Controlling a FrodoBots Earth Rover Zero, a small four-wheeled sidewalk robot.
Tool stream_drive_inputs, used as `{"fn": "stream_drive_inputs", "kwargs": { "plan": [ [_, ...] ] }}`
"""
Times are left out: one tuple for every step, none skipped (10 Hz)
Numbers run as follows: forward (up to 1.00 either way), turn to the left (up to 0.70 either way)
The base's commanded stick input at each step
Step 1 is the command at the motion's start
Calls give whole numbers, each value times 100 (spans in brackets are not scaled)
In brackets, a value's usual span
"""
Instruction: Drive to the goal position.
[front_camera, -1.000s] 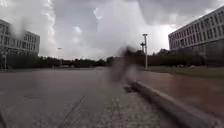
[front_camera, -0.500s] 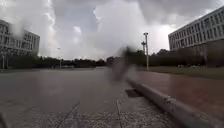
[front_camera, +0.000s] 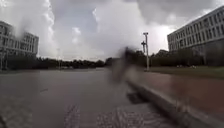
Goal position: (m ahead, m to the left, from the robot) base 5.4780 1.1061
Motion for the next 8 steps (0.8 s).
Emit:
{"fn": "stream_drive_inputs", "kwargs": {
  "plan": [
    [70, 3],
    [70, 4],
    [70, 4],
    [70, 4],
    [70, 14],
    [70, 23],
    [70, 9],
    [70, 1]
  ]
}}
